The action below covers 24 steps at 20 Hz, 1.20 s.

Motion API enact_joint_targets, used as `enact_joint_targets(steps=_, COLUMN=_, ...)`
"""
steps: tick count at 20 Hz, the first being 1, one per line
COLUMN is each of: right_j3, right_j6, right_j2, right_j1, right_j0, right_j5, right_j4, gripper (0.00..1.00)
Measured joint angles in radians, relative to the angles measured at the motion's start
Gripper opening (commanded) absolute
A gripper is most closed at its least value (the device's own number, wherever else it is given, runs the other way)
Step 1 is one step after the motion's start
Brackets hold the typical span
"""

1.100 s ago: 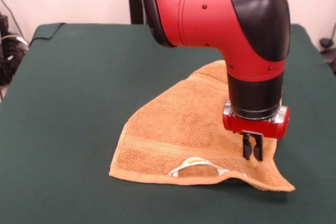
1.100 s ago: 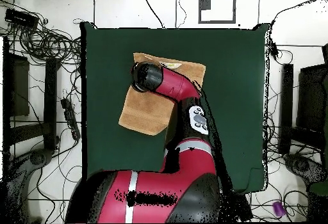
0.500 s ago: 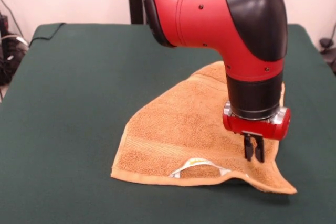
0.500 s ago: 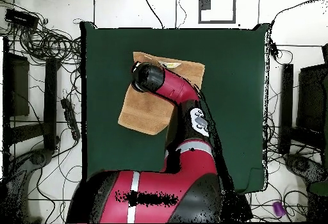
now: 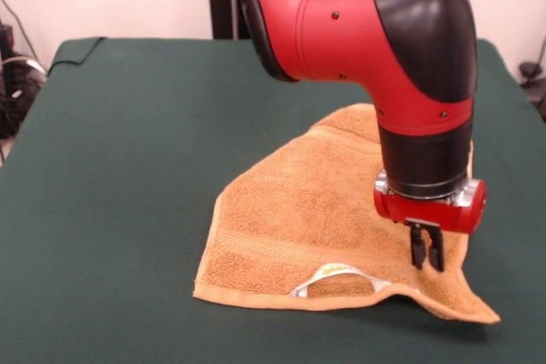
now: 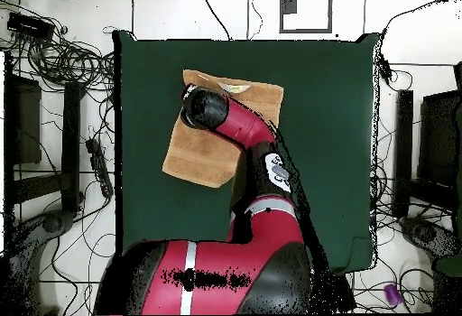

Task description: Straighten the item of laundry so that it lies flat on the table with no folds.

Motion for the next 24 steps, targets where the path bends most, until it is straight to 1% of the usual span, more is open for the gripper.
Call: enact_joint_targets(steps=24, right_j3=-0.021, right_j6=0.000, right_j2=0.019, right_j1=0.026, right_j0=0.044, right_j5=-0.050, right_j4=0.135, gripper=0.00)
